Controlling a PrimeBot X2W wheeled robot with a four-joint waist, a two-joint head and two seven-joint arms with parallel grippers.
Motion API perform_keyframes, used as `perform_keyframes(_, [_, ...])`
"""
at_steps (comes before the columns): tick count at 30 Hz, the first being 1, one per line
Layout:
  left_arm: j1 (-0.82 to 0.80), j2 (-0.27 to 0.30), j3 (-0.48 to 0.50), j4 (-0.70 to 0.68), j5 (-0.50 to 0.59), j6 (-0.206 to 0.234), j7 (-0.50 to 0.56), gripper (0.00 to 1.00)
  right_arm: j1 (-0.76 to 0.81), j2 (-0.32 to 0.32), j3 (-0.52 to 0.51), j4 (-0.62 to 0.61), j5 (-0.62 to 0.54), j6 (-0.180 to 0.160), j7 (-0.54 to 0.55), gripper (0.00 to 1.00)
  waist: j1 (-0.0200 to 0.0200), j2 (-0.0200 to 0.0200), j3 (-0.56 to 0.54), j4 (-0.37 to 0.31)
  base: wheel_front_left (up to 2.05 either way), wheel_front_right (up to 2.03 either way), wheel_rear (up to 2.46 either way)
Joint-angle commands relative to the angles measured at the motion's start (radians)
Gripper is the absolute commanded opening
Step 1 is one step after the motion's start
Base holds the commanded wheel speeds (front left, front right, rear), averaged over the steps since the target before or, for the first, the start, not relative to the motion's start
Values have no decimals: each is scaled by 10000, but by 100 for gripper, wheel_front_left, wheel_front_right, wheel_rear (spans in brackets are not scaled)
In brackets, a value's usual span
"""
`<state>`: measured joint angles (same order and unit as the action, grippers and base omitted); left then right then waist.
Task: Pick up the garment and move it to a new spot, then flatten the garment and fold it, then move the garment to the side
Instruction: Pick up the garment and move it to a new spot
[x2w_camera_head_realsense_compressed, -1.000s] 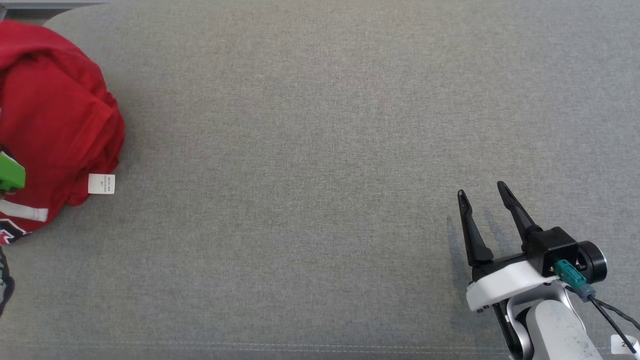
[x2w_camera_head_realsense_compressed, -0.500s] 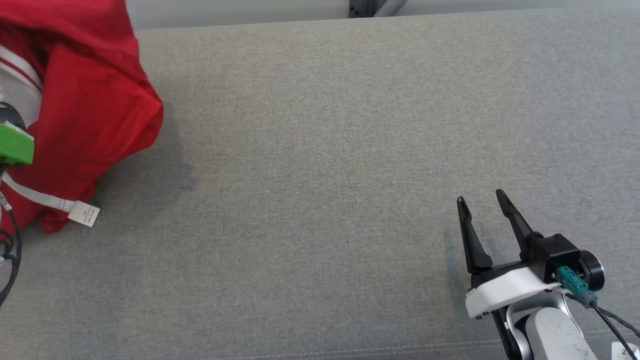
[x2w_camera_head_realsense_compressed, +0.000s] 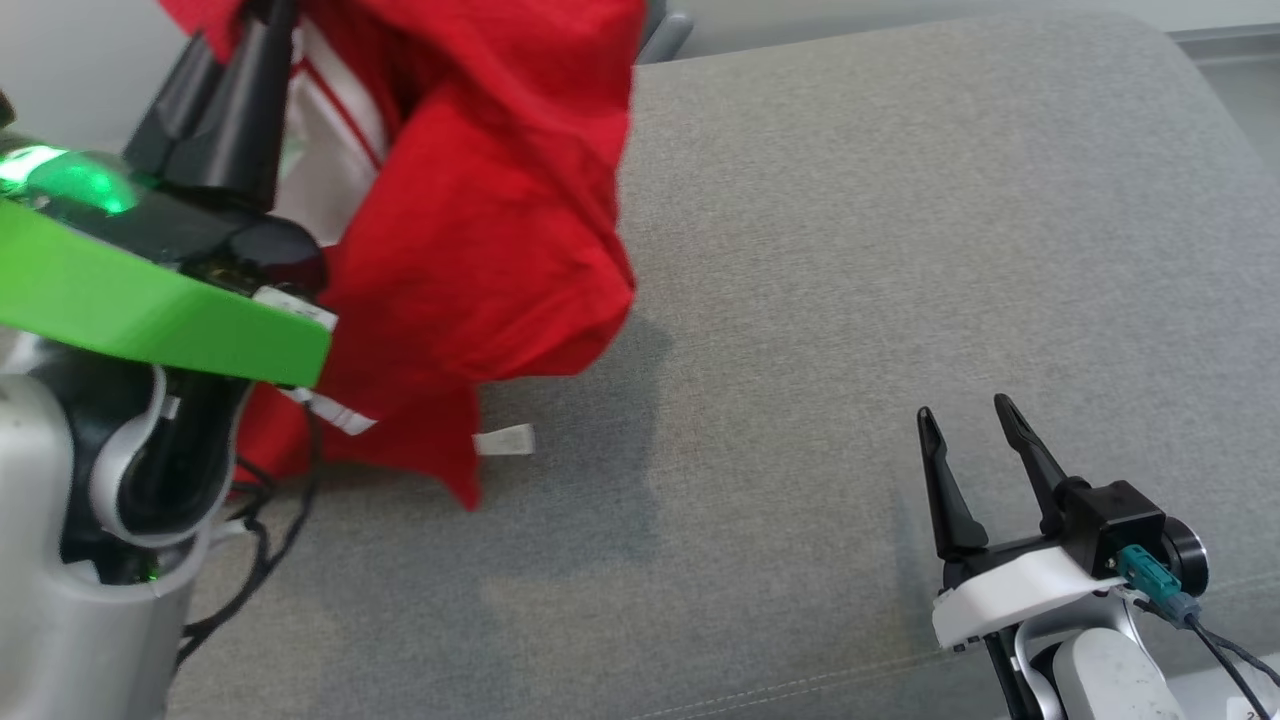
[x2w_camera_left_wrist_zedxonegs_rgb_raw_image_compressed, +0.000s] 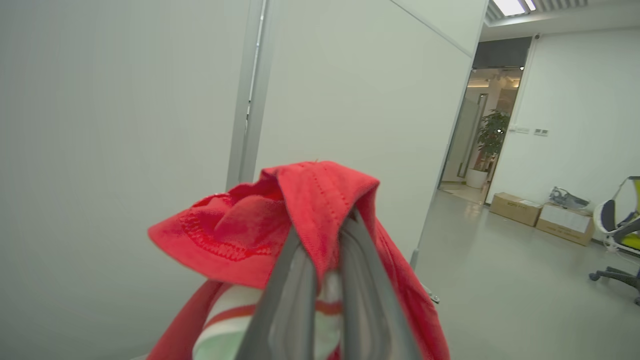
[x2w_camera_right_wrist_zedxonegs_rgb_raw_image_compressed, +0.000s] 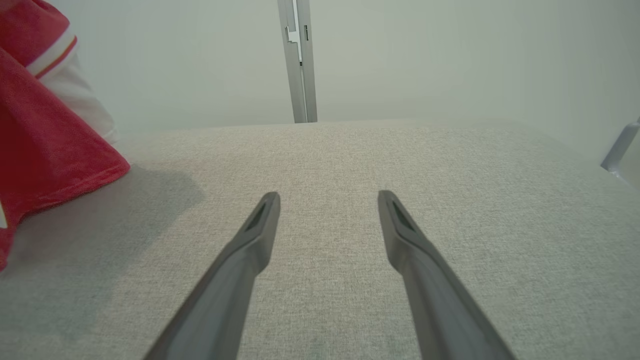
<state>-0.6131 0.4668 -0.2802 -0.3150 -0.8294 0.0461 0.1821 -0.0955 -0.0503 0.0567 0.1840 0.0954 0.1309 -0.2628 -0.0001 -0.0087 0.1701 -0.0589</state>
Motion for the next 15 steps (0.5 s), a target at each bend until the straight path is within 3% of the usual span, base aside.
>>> perform_keyframes(1, [-279, -463, -130, -322, -454, 118, 89, 0, 104, -5, 5, -18, 53, -3, -31, 100, 1, 87, -178, -449, 0, 0, 0])
perform_keyframes(8, [-971, -1900, -1070, -1048, -1361, 632, 776, 0, 103, -14, 94, -2, 204, -3, -31, 100, 1, 87, -205, -1223, 0, 0, 0])
perform_keyframes(15, [-207, -2492, -1537, -48, -1402, 864, 437, 0, 20, -10, 229, -29, 407, -3, -31, 100, 1, 87, 106, -1947, 0, 0, 0])
